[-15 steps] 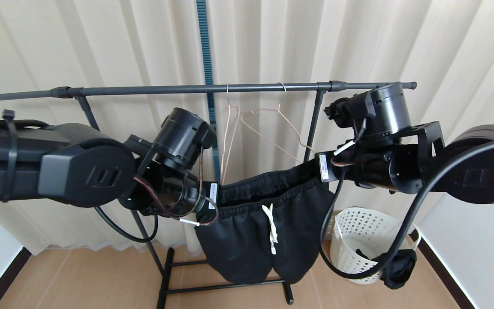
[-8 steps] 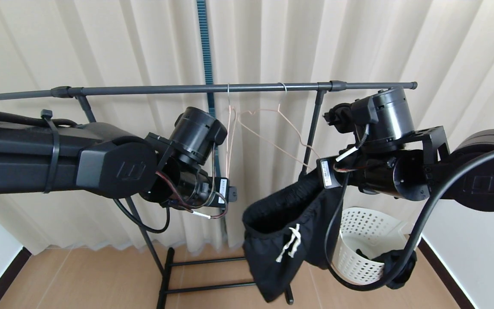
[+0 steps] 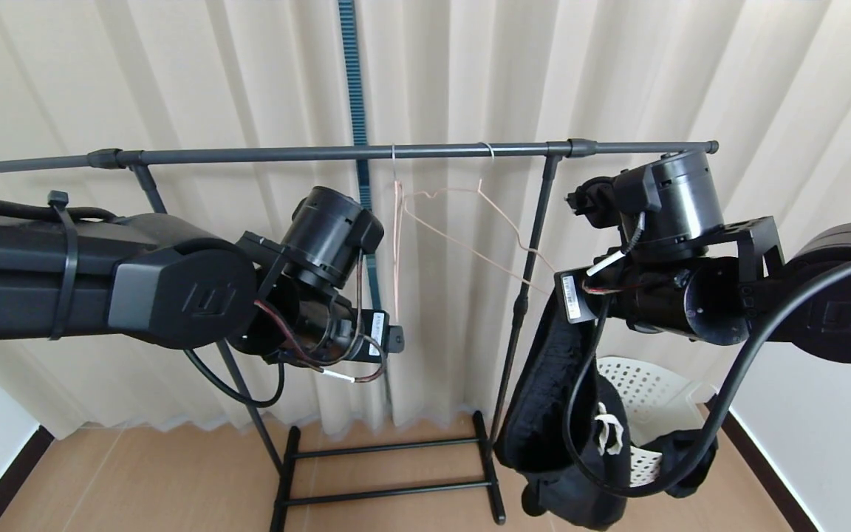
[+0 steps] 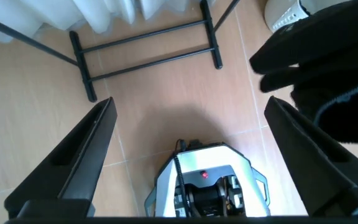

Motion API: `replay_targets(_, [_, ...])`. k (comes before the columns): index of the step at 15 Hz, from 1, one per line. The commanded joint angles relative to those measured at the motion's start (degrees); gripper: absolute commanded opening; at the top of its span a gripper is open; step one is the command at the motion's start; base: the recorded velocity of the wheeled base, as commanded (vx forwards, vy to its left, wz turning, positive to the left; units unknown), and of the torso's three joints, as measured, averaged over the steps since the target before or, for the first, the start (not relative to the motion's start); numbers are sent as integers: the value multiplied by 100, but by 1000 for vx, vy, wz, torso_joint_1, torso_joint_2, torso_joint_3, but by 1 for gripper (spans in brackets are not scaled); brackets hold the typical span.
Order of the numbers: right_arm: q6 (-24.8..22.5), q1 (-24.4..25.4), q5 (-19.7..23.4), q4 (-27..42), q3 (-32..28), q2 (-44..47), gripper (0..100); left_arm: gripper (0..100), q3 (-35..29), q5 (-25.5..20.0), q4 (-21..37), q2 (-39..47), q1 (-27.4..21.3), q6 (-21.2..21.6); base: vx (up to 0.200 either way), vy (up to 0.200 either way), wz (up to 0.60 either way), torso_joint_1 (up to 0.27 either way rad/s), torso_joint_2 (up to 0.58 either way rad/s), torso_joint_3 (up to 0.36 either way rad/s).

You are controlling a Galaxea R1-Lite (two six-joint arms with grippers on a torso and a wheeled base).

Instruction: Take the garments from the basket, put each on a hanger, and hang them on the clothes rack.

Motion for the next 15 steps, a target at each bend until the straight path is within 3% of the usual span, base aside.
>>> replay_targets(1, [-34, 5, -3, 1, 7, 1, 0, 100, 7, 89, -56, -4, -8, 1, 0, 0, 0, 0, 0, 0])
replay_targets(5, [-60, 5, -3, 1, 69, 19, 0, 100, -1, 493, -987, 181, 10, 81, 0, 0, 0, 0, 0, 0])
replay_targets(7, [-78, 5, -3, 1, 60, 28, 0, 100, -1, 537, -1286, 278, 62, 327, 0, 0, 0, 0, 0, 0])
replay_targets(11, [-201, 5, -20, -8, 69, -8, 0, 100, -19, 774, -2420, 717, 212, 845, 0, 0, 0, 0, 0, 0])
replay_targets(15, [-245, -4, -20, -8, 69, -34, 0, 100, -1, 783, -2648, 849, 256, 916, 150, 0, 0, -1, 2, 3])
